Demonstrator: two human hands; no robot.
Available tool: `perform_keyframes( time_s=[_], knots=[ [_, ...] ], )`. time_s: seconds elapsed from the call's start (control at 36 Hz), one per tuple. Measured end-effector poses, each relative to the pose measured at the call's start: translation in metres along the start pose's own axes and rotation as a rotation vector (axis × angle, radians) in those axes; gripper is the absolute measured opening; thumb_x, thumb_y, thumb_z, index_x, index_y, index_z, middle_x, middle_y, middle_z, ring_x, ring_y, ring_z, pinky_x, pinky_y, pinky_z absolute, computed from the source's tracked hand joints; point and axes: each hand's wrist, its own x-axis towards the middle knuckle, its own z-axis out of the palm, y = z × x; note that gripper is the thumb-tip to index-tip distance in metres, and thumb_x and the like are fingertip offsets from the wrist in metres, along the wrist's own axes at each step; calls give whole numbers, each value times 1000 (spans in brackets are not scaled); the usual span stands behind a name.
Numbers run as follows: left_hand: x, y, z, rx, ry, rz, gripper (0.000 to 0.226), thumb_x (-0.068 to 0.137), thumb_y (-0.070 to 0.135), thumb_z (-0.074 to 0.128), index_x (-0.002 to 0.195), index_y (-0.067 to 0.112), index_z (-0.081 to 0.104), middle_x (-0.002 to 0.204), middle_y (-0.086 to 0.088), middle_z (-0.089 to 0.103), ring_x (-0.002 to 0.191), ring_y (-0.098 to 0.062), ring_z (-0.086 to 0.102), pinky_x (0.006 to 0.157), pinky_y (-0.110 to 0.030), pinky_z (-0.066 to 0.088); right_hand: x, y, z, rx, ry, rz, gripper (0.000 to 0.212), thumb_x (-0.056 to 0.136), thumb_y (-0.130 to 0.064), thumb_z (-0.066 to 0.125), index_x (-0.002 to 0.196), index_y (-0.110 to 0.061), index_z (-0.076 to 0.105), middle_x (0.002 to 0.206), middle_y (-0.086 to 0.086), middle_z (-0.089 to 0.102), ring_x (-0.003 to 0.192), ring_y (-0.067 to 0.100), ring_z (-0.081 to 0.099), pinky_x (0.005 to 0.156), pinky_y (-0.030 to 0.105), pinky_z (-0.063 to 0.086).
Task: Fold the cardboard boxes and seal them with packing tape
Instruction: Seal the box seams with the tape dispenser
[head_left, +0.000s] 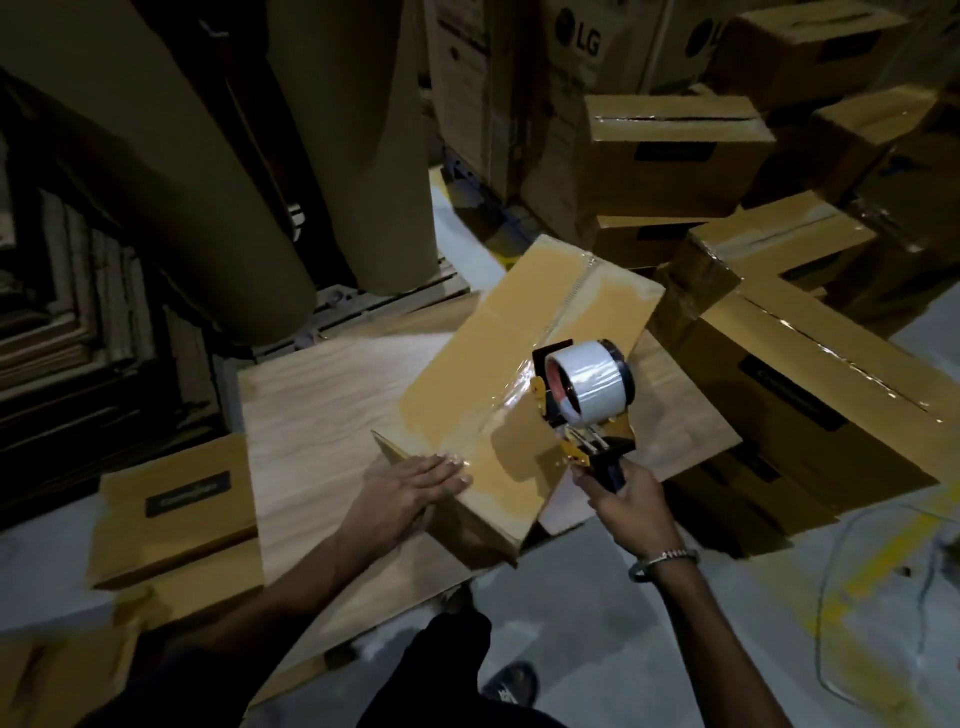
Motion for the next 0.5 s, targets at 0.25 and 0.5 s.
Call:
perform_keyframes(
  time_s=[0.25, 0.5],
  knots=[
    [-19, 25, 4, -209, 232, -389, 67, 101, 4, 48, 160, 34, 40, 172, 7, 24, 161, -18, 14, 120, -39, 39, 11, 4, 32, -79, -108, -77, 18, 91, -32, 79, 105, -22, 75, 96, -10, 77, 96, 13, 72, 85, 37, 58],
    [3, 55, -8, -593, 668, -892, 40, 108, 39, 47, 144, 28, 60, 142, 10, 62, 133, -4, 54, 105, -30, 48, -3, -64, 28, 218, -446, -5, 14, 98, -18, 71, 109, -10, 73, 100, 10, 80, 76, 38, 77, 58, 34, 53]
  ],
)
